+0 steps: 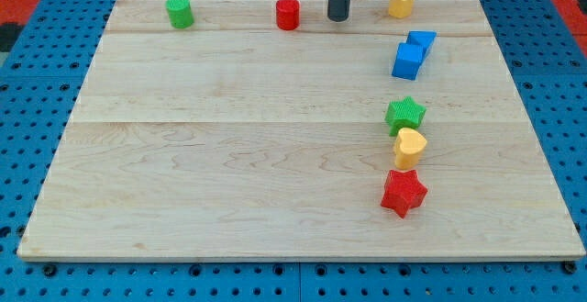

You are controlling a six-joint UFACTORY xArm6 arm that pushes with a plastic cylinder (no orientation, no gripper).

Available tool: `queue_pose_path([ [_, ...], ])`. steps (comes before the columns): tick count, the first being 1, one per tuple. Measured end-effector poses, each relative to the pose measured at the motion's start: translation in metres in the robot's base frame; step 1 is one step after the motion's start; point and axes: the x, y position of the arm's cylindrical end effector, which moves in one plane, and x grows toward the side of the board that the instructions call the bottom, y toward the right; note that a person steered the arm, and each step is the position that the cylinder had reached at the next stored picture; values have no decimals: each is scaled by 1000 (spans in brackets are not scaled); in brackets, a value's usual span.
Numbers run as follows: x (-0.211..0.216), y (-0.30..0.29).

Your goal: Move the yellow hexagon close to the top right corner

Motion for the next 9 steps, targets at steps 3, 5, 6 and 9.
queue_pose_path([
  [3, 1, 5],
  [5, -26, 5],
  [6, -47, 16],
  [9, -46, 91],
])
